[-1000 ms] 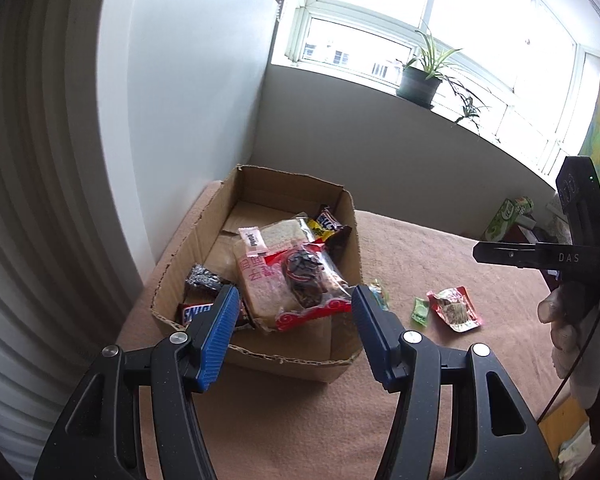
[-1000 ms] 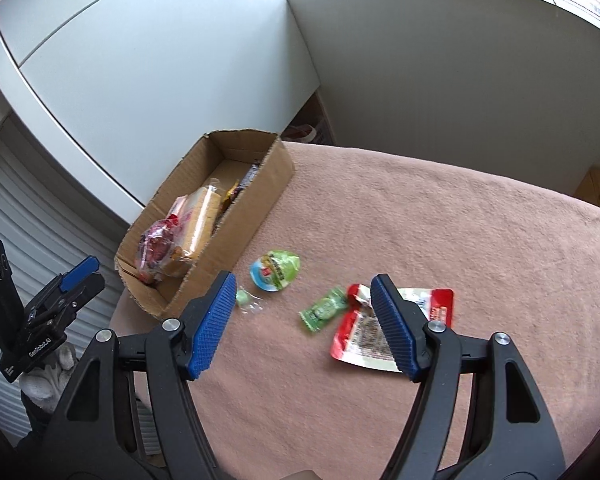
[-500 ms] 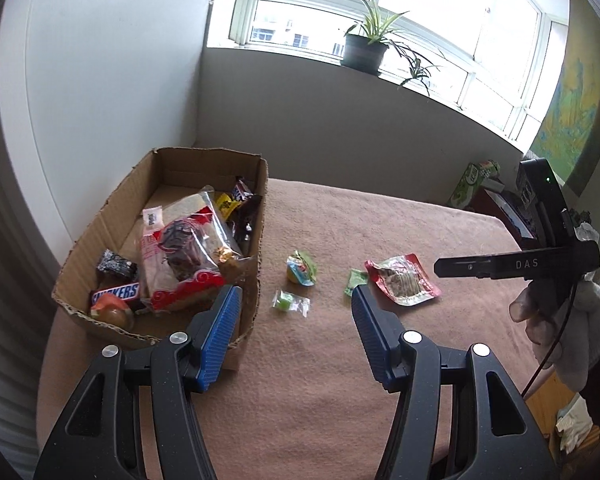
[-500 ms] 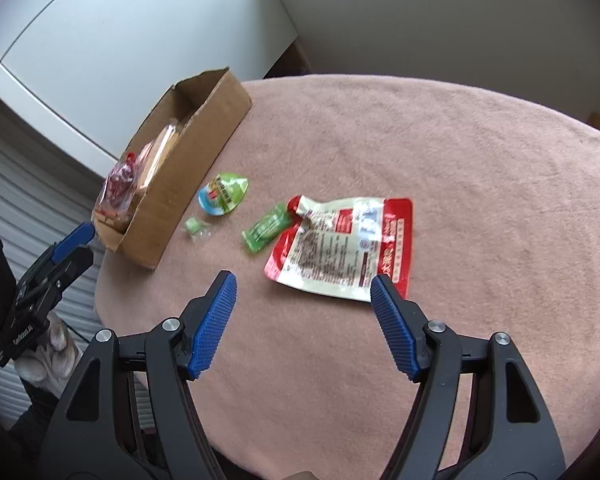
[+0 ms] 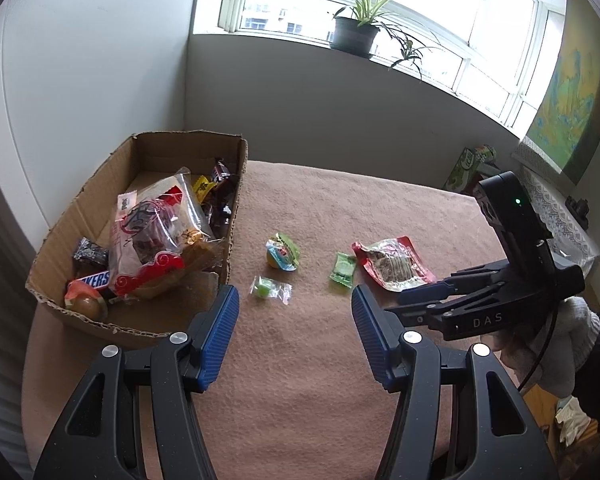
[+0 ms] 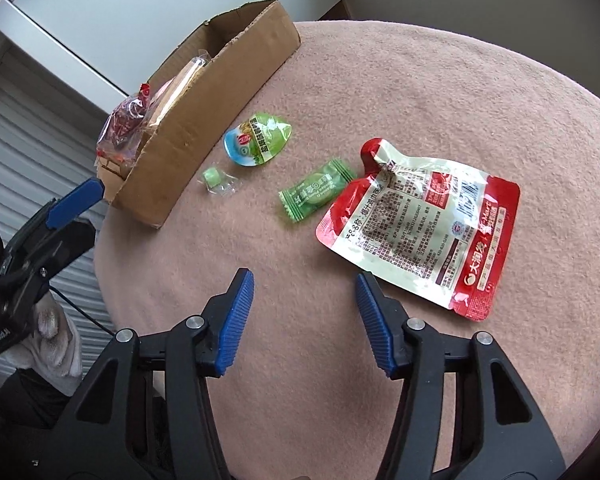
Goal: Organize snacks
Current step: 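Move both tools back toward the remaining snacks on the table, then grasp the green square candy with the left tool while the right tool reaches the red-white pouch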
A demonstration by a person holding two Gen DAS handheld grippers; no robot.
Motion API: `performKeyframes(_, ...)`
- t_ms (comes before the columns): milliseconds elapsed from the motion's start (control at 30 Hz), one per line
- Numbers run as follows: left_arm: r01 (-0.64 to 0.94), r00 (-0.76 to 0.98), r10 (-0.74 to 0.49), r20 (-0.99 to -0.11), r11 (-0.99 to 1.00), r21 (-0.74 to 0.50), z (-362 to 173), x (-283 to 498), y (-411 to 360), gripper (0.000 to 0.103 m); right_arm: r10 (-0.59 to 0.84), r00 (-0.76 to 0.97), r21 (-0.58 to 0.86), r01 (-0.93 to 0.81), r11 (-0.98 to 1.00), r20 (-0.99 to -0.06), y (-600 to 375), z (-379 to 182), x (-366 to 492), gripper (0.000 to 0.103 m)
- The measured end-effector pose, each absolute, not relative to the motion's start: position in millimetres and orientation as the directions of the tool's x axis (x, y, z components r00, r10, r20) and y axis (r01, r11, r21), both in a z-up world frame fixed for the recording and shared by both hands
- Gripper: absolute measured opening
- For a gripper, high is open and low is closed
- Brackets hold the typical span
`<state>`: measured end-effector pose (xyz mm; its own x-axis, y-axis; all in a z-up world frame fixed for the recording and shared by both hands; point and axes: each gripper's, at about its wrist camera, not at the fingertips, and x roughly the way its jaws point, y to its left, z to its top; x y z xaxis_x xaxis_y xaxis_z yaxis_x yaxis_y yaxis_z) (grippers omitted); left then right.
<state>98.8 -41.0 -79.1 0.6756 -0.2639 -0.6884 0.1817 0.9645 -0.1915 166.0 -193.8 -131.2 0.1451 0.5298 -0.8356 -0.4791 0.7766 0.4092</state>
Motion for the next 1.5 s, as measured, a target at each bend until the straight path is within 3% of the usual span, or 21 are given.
performKeyframes(633,0.237,0.628,-0.289,-0.723,0.956,-0.176,-96.9,120.4,-84.3,0.058,0.598,0.234,0.496,-0.374,0.783,-0.767,-218.9,-130.7,226.9,0.056)
performKeyframes(700,0.249,0.622,-0.293,-0.726,0.953,-0.171,-99.6,124.0,-91.4,0.058,0.617,0.251,0.508,-0.384,0.771,-0.746,-227.7,-122.2,222.5,0.059)
performKeyframes(767,0.264,0.617,-0.296,-0.729,0.951,-0.164,-102.8,127.9,-98.7,0.058,0.623,0.286,0.506,-0.388,0.77,-0.728,-240.7,-112.9,218.2,0.074)
performKeyframes(867,0.283,0.602,-0.305,-0.738,0.946,-0.16,-110.7,135.4,-108.0,0.058,0.553,0.388,0.41,-0.393,0.823,-0.738,-259.5,-100.7,215.3,0.087)
performKeyframes(1033,0.297,0.573,-0.31,-0.759,0.941,-0.16,-124.3,148.8,-116.6,0.051,0.443,0.411,0.286,-0.39,0.875,-0.797,-274.8,-104.0,225.7,0.093)
performKeyframes(1500,0.309,0.532,-0.262,-0.805,0.946,-0.103,-146.3,177.5,-132.6,0.043,0.342,0.374,0.142,-0.469,0.872,-0.862,-257.3,-136.2,247.4,0.093)
